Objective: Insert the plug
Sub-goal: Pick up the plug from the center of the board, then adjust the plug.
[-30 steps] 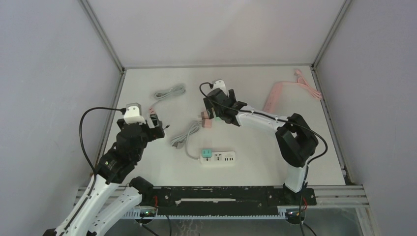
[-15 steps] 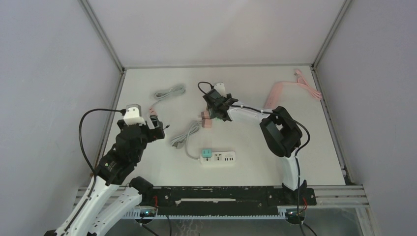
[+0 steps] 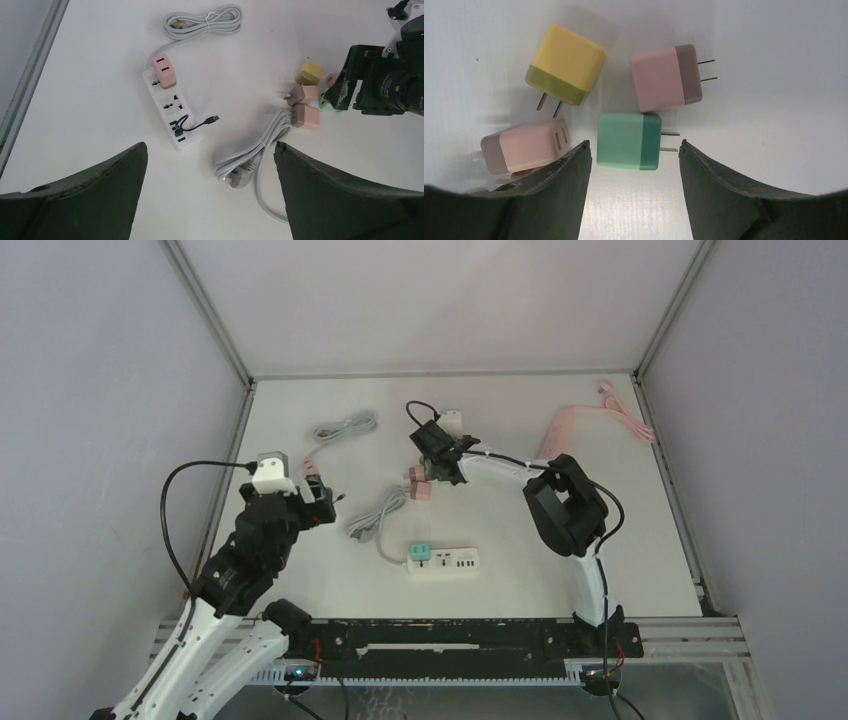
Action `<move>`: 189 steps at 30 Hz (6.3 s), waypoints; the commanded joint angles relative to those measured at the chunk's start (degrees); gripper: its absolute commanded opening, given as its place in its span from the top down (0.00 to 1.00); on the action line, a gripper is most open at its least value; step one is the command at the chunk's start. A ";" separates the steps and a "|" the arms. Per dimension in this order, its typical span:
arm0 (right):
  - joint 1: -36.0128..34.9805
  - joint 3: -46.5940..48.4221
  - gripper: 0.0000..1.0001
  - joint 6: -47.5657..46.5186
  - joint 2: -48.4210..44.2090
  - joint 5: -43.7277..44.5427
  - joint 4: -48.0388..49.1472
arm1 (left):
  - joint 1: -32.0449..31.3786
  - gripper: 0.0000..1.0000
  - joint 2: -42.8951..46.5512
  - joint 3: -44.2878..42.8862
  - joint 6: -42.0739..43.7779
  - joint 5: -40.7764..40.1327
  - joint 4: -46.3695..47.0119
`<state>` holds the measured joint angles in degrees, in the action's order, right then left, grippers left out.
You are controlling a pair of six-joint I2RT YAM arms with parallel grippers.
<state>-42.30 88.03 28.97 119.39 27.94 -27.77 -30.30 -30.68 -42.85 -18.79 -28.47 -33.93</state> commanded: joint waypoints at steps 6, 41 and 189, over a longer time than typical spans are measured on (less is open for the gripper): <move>-0.24 3.84 0.30 5.70 2.13 1.29 -0.11 | 0.34 0.00 -0.08 0.77 1.47 1.36 2.38; 0.51 -6.18 0.55 1.33 -7.33 1.06 3.62 | 0.36 0.00 -1.52 -0.30 0.56 3.22 1.88; -33.01 -38.30 0.68 -84.85 -37.41 -2.31 47.31 | -0.09 1.00 -14.06 9.30 -69.94 41.94 22.24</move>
<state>-74.50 48.66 -56.21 82.46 25.23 18.09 -30.24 -44.91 -34.48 -88.09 12.36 -15.22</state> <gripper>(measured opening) 0.463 0.364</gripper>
